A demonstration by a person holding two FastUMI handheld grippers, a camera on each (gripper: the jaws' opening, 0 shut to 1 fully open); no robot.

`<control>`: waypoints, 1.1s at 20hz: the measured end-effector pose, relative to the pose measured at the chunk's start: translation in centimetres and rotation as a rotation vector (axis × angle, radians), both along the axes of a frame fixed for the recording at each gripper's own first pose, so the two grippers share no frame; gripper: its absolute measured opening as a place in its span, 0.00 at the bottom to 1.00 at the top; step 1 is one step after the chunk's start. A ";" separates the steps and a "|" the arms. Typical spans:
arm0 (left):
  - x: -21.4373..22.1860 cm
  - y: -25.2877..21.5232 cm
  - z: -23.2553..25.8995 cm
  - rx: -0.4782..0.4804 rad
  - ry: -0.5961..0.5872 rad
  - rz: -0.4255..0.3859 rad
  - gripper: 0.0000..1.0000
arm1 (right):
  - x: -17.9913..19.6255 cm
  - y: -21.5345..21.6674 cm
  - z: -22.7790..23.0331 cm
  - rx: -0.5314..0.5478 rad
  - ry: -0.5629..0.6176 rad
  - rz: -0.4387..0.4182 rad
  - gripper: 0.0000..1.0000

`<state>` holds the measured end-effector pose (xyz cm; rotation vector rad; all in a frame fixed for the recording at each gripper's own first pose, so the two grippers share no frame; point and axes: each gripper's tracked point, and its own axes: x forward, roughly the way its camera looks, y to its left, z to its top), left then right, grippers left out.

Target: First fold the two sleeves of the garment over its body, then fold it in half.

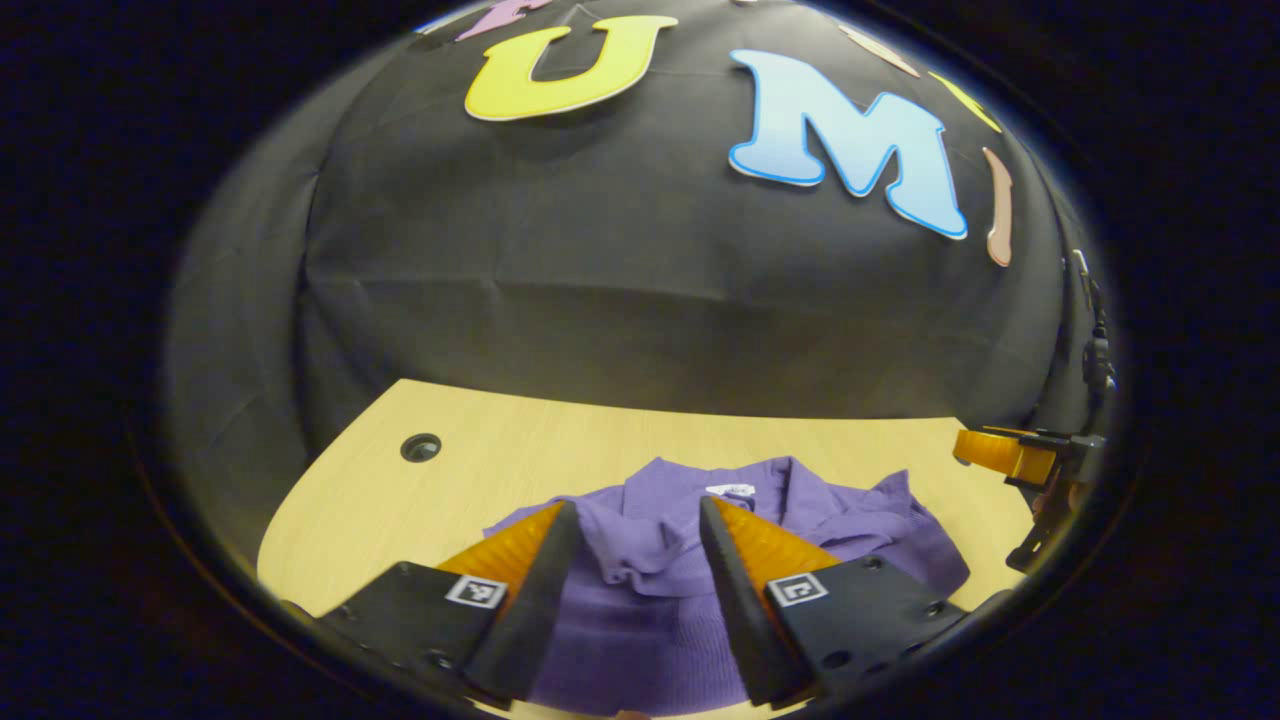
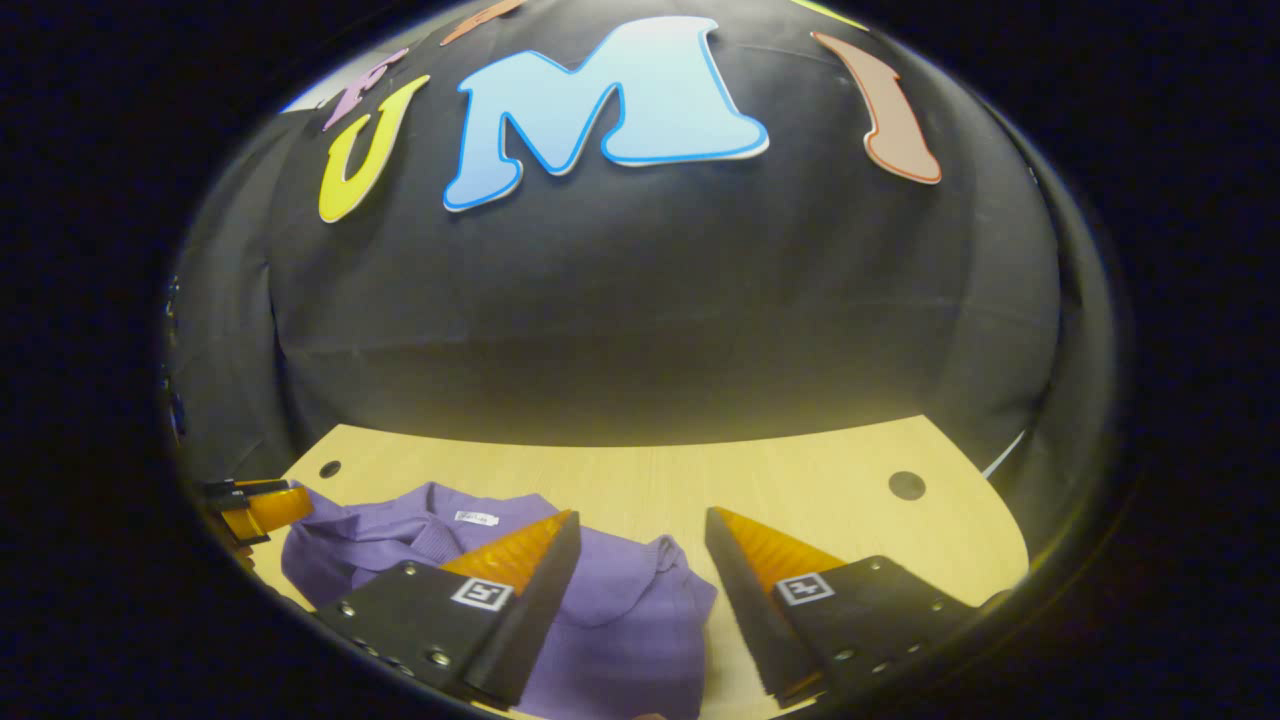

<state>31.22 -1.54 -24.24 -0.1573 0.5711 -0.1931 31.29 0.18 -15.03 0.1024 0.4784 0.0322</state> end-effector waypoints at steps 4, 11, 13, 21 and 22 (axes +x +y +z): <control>-2.9 0.9 4.3 -0.004 -0.081 -0.020 0.89 | -3.4 1.0 3.7 -0.035 -0.057 -0.020 0.87; -8.3 3.6 11.3 -0.041 -0.197 -0.032 0.93 | -11.7 2.6 9.6 -0.073 -0.140 -0.063 0.86; -9.9 4.0 12.9 -0.051 -0.228 -0.040 0.93 | -14.2 2.9 10.8 -0.086 -0.161 -0.078 0.86; -16.1 5.7 18.2 -0.056 -0.345 -0.058 0.91 | -22.6 5.0 15.8 -0.146 -0.249 -0.081 0.86; -16.6 6.0 18.4 -0.041 -0.363 -0.055 0.91 | -23.1 5.1 16.4 -0.159 -0.264 -0.083 0.86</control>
